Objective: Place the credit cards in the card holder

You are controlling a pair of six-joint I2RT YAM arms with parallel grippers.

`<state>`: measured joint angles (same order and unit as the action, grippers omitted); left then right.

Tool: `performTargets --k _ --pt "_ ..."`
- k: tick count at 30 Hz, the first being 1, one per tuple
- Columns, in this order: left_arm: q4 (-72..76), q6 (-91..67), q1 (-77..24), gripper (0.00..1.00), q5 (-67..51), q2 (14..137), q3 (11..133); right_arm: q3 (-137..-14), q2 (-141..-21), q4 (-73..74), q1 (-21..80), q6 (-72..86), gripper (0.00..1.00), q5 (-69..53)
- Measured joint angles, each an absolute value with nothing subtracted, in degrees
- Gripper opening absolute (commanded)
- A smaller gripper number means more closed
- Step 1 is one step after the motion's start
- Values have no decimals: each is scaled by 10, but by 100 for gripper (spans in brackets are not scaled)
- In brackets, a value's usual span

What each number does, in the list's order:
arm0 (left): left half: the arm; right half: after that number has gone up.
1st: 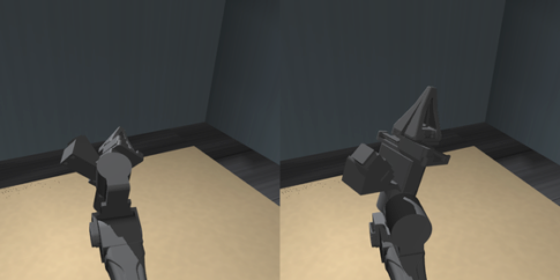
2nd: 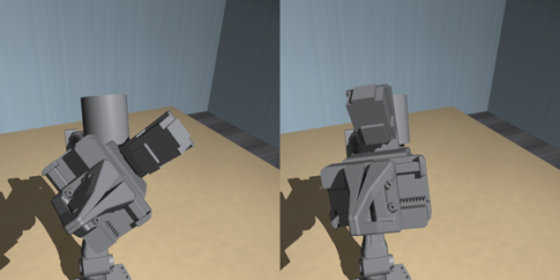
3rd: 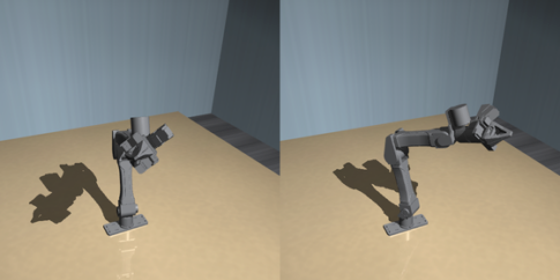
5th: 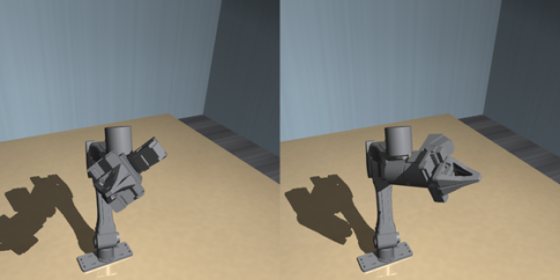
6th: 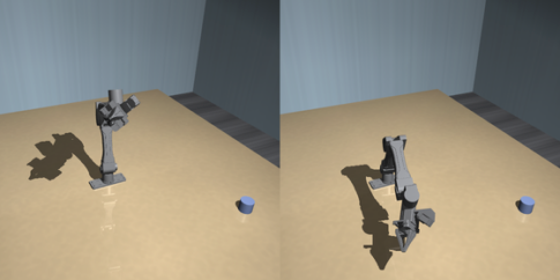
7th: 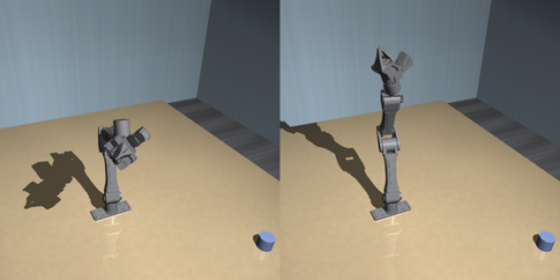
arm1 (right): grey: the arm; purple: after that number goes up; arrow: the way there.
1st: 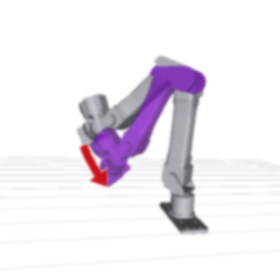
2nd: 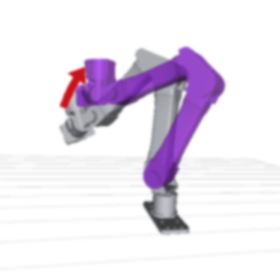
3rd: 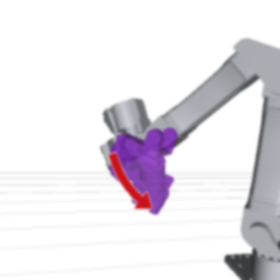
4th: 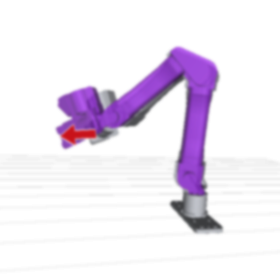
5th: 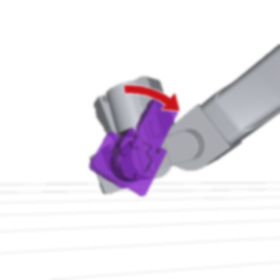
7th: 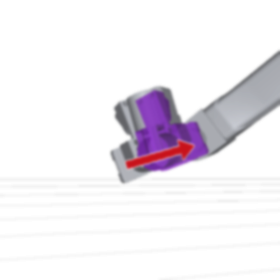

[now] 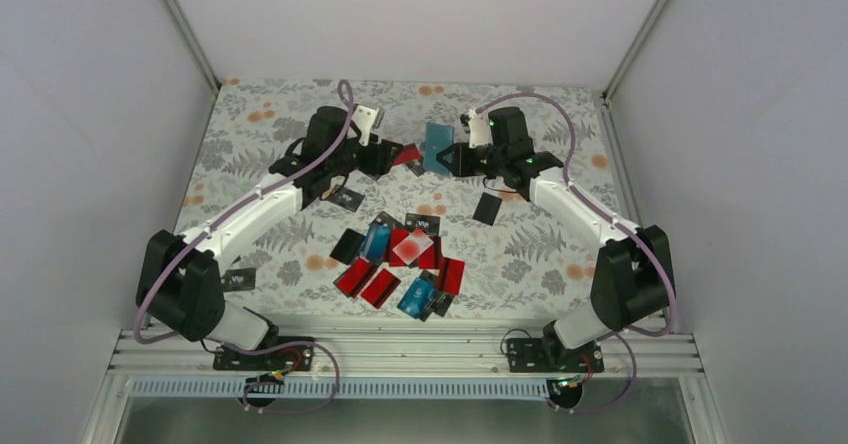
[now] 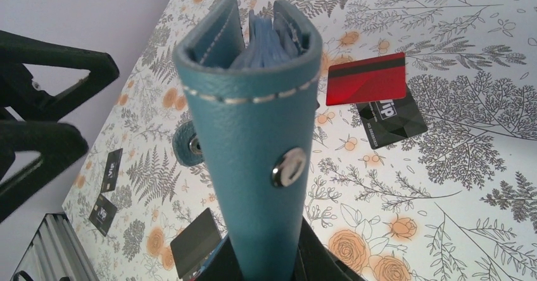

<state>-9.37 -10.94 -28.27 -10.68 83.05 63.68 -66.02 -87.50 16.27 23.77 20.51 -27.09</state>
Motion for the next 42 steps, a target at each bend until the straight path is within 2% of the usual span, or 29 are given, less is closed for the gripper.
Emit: performTargets --k 11,13,19,23,28,29,36,42 --pt "-71 -114 -318 64 -179 907 670 -660 -879 166 238 205 4 -279" --pt "-66 -118 -321 60 -181 917 674 -660 -879 166 238 205 4 -279" --pt "-58 -133 -326 45 -166 930 680 -660 -880 166 238 206 4 -282" --pt "-46 -140 -326 32 -149 937 680 -660 -881 166 238 205 4 -287" --pt "-30 -140 -326 5 -144 958 681 -660 -881 166 238 205 4 -289" --pt "-27 -142 -326 3 -143 962 681 -660 -881 166 238 205 4 -289" --pt "-5 -142 -326 2 -144 964 668 -655 -898 154 237 212 5 -295" --pt "-16 -145 -326 2 -147 981 648 -647 -966 139 232 226 21 -303"
